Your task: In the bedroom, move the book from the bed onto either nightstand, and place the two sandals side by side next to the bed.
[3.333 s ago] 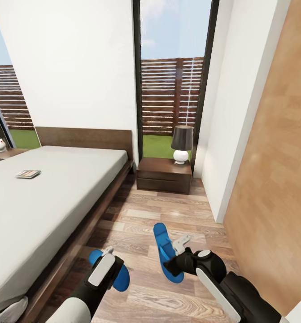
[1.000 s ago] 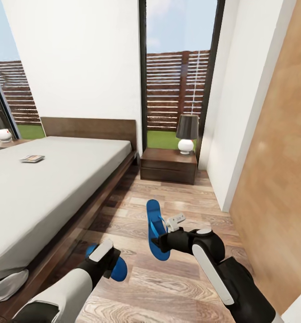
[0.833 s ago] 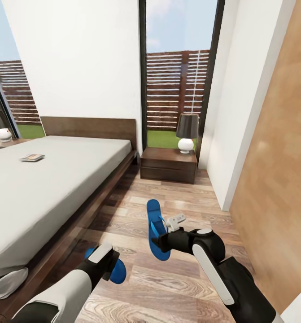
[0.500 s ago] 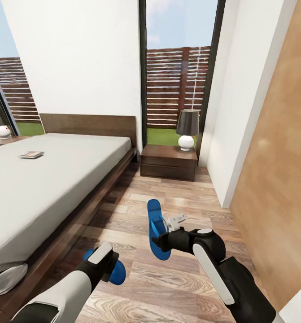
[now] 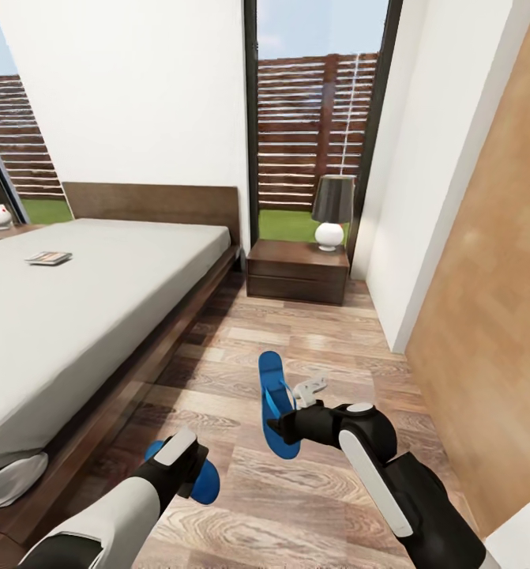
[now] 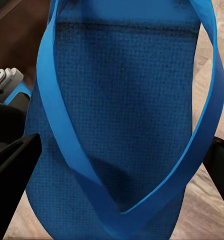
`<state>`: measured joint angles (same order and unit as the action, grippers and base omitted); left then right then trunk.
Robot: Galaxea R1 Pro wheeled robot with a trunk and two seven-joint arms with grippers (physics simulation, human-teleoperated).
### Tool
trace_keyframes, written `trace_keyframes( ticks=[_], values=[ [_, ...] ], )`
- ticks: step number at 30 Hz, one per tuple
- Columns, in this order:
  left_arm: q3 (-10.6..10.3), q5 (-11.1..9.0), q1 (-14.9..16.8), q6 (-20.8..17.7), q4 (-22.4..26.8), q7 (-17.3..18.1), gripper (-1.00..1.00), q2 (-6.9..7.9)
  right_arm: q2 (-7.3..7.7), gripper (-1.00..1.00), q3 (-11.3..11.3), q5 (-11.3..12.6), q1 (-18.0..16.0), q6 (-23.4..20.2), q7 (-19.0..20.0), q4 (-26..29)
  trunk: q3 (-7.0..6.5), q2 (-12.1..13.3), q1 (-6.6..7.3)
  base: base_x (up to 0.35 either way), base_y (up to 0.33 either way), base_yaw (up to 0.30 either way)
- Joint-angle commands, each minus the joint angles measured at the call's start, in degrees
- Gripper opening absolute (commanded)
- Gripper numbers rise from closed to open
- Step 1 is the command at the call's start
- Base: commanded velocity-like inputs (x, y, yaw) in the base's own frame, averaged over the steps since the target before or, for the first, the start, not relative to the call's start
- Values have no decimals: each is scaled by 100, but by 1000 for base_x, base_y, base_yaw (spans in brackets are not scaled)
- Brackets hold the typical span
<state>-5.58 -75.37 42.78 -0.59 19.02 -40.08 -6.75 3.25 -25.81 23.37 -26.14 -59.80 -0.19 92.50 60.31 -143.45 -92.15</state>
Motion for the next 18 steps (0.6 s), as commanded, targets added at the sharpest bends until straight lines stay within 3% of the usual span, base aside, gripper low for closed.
trace_keyframes(
  ticks=[1,13,18],
  values=[
    [-49,-20,2,-4,10,-38,-100,5,5,-100,-9,1,-5,-20,1,5,28,-4,-1,0,0,0],
    [-50,-8,24,-5,14,-38,-100,15,9,-100,-20,1,-5,-20,1,5,294,-20,-32,0,0,0],
    [-56,27,199,-17,32,-86,-100,23,11,-100,13,6,-5,-20,4,5,405,-27,-45,0,0,0]
  ],
)
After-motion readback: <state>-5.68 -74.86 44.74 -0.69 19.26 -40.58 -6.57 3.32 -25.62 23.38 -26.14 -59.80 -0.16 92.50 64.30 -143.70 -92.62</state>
